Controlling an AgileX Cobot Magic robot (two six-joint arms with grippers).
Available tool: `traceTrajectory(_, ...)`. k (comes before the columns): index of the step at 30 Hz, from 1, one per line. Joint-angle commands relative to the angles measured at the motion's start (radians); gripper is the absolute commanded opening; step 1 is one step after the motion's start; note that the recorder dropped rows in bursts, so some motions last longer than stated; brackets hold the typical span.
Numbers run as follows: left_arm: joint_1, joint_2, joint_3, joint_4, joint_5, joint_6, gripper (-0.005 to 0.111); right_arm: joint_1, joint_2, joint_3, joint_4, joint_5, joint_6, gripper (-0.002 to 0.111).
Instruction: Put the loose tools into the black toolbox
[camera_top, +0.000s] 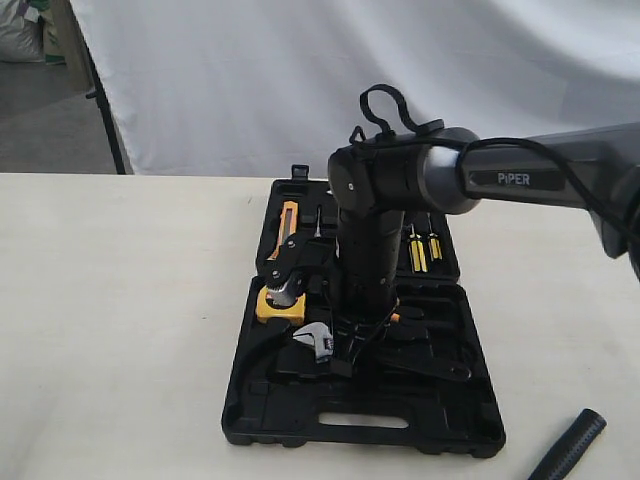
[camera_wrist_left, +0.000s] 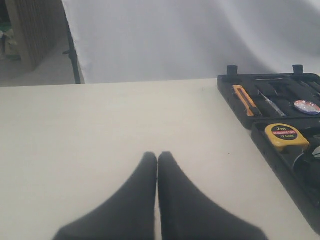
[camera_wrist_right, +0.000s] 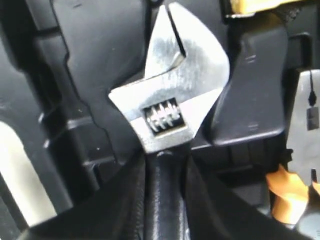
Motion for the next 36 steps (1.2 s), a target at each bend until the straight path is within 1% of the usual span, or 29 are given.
traceTrajectory(1, -0.004, -0.003, 0.003, -0.004, 0.001, -0.008, 0.001, -0.012, 0.004, -0.001, -0.019, 0.011, -0.003, -0.001)
traceTrajectory(8, -0.004, -0.003, 0.003, -0.004, 0.001, -0.008, 0.001, -0.012, 0.004, -0.001, -0.067, 0.011, 0.006, 0.000)
traceTrajectory(14, -0.004, -0.003, 0.003, -0.004, 0.001, -0.008, 0.001, -0.012, 0.004, -0.001, -0.067, 0.003, 0.027, 0.000)
traceTrajectory(19, -0.004, -0.003, 0.003, -0.004, 0.001, -0.008, 0.001, -0.012, 0.004, -0.001, -0.067, -0.047, 0.040, 0.000)
traceTrajectory(30, -0.004, -0.003, 0.003, -0.004, 0.001, -0.008, 0.001, -0.010, 0.004, -0.001, -0.064, -0.038, 0.088, 0.000)
traceTrajectory(32, -0.004, -0.003, 0.003, -0.004, 0.001, -0.008, 0.001, -0.006, 0.004, -0.001, -0.064, -0.038, 0.091, 0.004)
traceTrajectory(35, -0.004, -0.003, 0.003, -0.004, 0.001, -0.008, 0.001, -0.004, 0.004, -0.001, -0.064, -0.041, 0.129, 0.022)
traceTrajectory(36, -0.004, -0.003, 0.003, -0.004, 0.001, -0.008, 0.001, -0.004, 0.004, -0.001, -0.064, -0.041, 0.137, 0.032)
